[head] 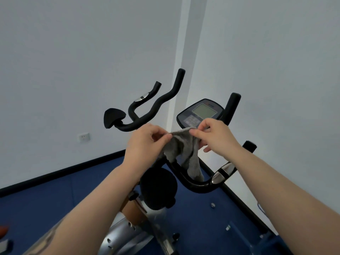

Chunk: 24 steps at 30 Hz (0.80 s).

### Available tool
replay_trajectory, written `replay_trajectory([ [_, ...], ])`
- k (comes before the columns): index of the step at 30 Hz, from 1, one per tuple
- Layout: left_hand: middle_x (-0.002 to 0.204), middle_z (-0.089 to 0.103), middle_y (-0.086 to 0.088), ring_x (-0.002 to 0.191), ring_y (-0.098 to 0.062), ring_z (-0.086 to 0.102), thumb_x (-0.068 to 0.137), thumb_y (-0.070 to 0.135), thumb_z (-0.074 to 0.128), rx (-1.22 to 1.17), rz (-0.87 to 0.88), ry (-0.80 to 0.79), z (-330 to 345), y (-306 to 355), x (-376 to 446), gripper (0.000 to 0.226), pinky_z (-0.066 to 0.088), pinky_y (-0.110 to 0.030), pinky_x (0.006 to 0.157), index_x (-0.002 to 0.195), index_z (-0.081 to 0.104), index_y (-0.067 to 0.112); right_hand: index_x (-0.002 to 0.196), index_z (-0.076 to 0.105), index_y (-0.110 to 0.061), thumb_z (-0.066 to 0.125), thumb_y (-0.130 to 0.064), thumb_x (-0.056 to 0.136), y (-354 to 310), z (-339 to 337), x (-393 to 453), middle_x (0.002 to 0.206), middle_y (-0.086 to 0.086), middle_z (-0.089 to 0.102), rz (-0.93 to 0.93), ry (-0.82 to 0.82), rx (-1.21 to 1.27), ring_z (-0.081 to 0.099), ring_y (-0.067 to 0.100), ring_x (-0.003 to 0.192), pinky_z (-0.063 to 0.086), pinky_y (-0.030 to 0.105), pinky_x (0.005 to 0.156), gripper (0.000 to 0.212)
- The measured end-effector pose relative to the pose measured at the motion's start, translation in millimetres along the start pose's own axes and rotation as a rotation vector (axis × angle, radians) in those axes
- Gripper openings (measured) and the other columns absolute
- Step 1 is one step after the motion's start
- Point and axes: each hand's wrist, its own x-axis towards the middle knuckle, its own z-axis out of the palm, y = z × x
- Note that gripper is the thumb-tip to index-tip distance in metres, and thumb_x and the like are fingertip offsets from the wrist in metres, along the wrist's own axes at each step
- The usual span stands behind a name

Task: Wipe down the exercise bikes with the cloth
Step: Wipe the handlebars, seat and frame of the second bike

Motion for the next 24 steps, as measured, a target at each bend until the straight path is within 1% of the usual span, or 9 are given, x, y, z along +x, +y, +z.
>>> replay_trajectory([
  [3,0.073,0.066,0.009,0.072,-0.006,0.061,0.085,0.03,0.074,-0.014,-0.011,-0.061,11.6,6.0,-6.6,0.007,0.052,-0.034,0.069,0.079,0.072,0.027,0.09,0.057,-0.011,0.071,-0.029,0.088,-11.1,-7.9,3.5,0.08,0.007,0.073,0.051,0.003,0.13,0.072,0.021,0.063,0.057,0.032,0.051,0.023],
  [6,0.065,0.063,0.011,0.064,-0.004,0.058,0.084,0.027,0.074,0.018,-0.004,-0.062,21.6,6.0,-11.5,0.01,0.045,-0.027,0.063,0.077,0.068,0.029,0.093,0.055,-0.011,0.068,-0.019,0.092,-16.8,-11.2,0.0,0.088,0.013,0.073,0.102,-0.088,0.28,0.074,0.024,0.069,0.057,0.029,0.051,0.015],
  [9,0.066,0.06,0.011,0.066,-0.003,0.057,0.085,0.022,0.071,0.029,-0.02,-0.041,28.4,8.8,-14.3,0.011,0.048,-0.029,0.065,0.078,0.065,0.027,0.098,0.056,-0.011,0.066,-0.016,0.093,-17.0,-7.7,-5.1,0.093,0.012,0.073,0.143,-0.126,0.432,0.075,0.024,0.076,0.059,0.03,0.057,0.012],
  [13,0.068,0.062,0.008,0.066,-0.011,0.057,0.084,0.025,0.071,0.128,0.174,-0.064,38.5,22.5,-25.6,0.008,0.048,-0.037,0.069,0.08,0.067,0.02,0.093,0.058,-0.014,0.062,-0.015,0.095,-15.5,0.4,-3.8,0.086,0.005,0.07,0.222,-0.035,0.571,0.071,0.017,0.073,0.06,0.029,0.07,0.005],
  [16,0.082,0.066,0.008,0.077,-0.013,0.061,0.087,0.043,0.067,0.173,0.342,-0.161,47.7,34.9,-35.7,0.022,0.049,-0.039,0.074,0.094,0.072,0.023,0.087,0.058,-0.016,0.058,-0.014,0.096,-19.7,3.9,-2.3,0.072,0.001,0.064,0.269,-0.025,0.67,0.06,0.013,0.058,0.051,0.023,0.053,0.009],
  [19,0.089,0.065,0.017,0.084,-0.002,0.06,0.086,0.06,0.052,-0.095,0.156,-0.114,44.8,36.0,-34.3,0.032,0.048,-0.022,0.074,0.097,0.07,0.036,0.081,0.058,-0.018,0.06,-0.013,0.094,-21.6,-2.1,1.3,0.067,-0.002,0.059,0.192,0.05,0.606,0.055,0.012,0.058,0.045,0.024,0.054,0.014],
  [21,0.092,0.062,0.018,0.087,-0.001,0.059,0.087,0.052,0.056,-0.261,0.009,0.058,39.4,24.9,-22.7,0.017,0.045,-0.013,0.071,0.098,0.063,0.04,0.08,0.057,-0.022,0.06,-0.017,0.094,-22.8,-9.4,2.7,0.065,-0.008,0.058,0.108,0.049,0.473,0.053,0.01,0.06,0.04,0.022,0.056,0.015],
  [22,0.098,0.061,0.018,0.092,-0.001,0.058,0.088,0.044,0.062,-0.286,-0.025,0.076,36.4,19.1,-14.1,0.018,0.044,-0.014,0.073,0.105,0.06,0.039,0.079,0.057,-0.024,0.06,-0.019,0.094,-23.6,-13.0,3.1,0.064,-0.01,0.058,0.084,0.044,0.436,0.052,0.009,0.059,0.039,0.022,0.056,0.016],
  [24,0.115,0.06,0.016,0.106,0.002,0.055,0.091,0.032,0.067,-0.312,-0.046,-0.095,33.6,8.5,1.2,0.028,0.043,-0.014,0.082,0.118,0.059,0.03,0.08,0.056,-0.025,0.06,-0.021,0.095,-26.2,-19.0,4.8,0.066,-0.01,0.058,0.042,0.049,0.389,0.053,0.006,0.059,0.04,0.021,0.055,0.016],
])
